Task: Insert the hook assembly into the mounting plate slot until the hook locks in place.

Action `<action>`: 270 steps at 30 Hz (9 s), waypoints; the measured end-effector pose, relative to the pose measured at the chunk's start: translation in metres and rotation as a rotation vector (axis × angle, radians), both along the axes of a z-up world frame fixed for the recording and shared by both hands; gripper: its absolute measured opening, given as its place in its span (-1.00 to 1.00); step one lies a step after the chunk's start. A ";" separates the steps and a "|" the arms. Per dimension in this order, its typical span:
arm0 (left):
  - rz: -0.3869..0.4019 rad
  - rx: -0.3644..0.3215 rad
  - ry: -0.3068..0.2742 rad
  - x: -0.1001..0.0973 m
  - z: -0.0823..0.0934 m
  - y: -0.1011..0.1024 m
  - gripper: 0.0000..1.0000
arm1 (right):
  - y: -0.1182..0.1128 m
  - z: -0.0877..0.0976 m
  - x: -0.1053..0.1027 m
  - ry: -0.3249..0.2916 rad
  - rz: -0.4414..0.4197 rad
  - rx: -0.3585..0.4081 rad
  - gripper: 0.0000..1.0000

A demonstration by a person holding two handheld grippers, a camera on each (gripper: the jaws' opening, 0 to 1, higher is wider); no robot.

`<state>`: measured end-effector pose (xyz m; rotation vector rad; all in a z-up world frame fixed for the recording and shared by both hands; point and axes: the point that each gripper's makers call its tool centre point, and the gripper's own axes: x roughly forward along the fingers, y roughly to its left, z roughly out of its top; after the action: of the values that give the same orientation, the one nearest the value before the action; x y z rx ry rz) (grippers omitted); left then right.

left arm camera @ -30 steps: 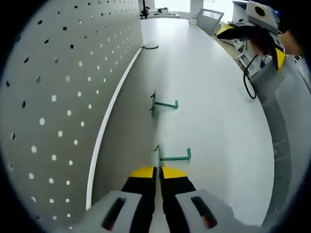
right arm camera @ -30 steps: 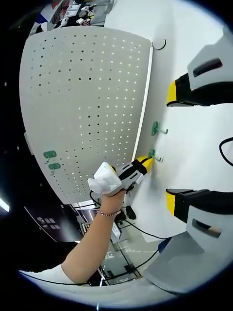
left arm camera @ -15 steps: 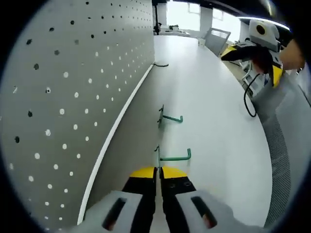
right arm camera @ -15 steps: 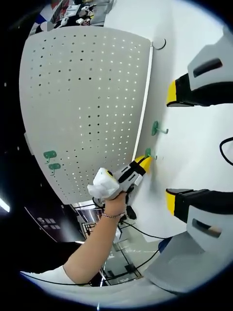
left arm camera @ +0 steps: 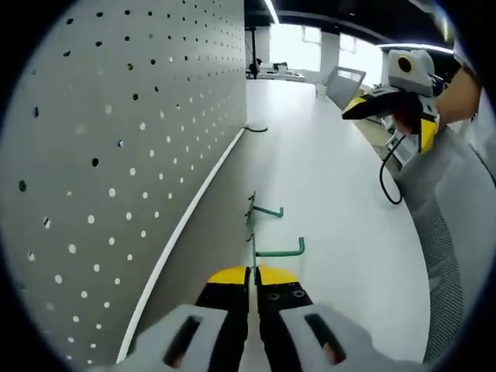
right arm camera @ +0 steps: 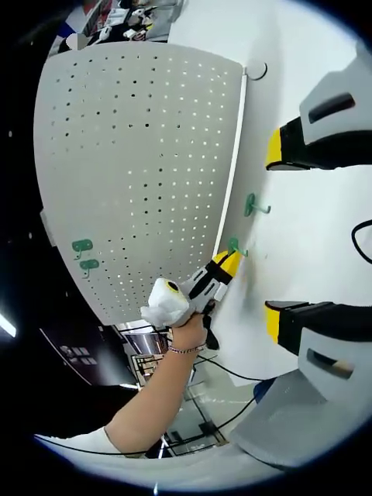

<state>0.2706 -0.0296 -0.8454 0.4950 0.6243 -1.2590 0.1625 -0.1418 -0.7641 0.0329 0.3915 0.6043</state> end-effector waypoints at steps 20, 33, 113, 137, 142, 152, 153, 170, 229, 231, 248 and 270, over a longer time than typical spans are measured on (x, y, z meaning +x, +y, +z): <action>0.041 -0.133 -0.046 0.000 0.033 -0.006 -0.95 | 0.001 0.007 0.001 -0.018 -0.001 0.013 0.32; 0.083 -0.217 -0.087 0.000 0.056 -0.004 -0.95 | 0.002 0.009 0.001 -0.024 0.000 0.014 0.32; 0.320 -0.756 -0.276 -0.052 0.229 0.023 -0.95 | 0.012 0.032 0.001 -0.087 0.013 0.066 0.29; 0.345 -0.742 -0.267 -0.051 0.217 0.025 -0.95 | 0.028 0.112 -0.001 -0.325 0.051 0.318 0.15; 0.349 -0.743 -0.266 -0.053 0.217 0.025 -0.95 | 0.037 0.111 0.000 -0.314 0.067 0.312 0.13; 0.359 -0.746 -0.273 -0.052 0.218 0.025 -0.95 | 0.058 0.121 0.007 -0.314 0.105 0.345 0.11; 0.361 -0.748 -0.274 -0.052 0.219 0.025 -0.95 | 0.060 0.122 0.008 -0.315 0.108 0.349 0.10; 0.376 -0.745 -0.286 -0.053 0.220 0.027 -0.95 | 0.094 0.138 0.021 -0.310 0.163 0.405 0.06; 0.425 -0.750 -0.311 -0.061 0.222 0.028 -0.95 | 0.138 0.156 0.043 -0.250 0.152 0.438 -0.91; 0.426 -0.750 -0.310 -0.060 0.221 0.028 -0.95 | 0.138 0.155 0.044 -0.248 0.149 0.434 -0.92; 0.466 -0.744 -0.313 -0.060 0.218 0.032 -0.95 | 0.141 0.152 0.046 -0.235 0.113 0.396 -0.98; 0.471 -0.726 -0.238 -0.060 0.212 0.029 -0.71 | 0.137 0.150 0.045 -0.237 0.103 0.366 -1.00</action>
<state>0.2107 -0.0004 -0.6331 -0.1109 0.0450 -0.8729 0.2076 -0.0050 -0.6140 0.2896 0.0491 0.7662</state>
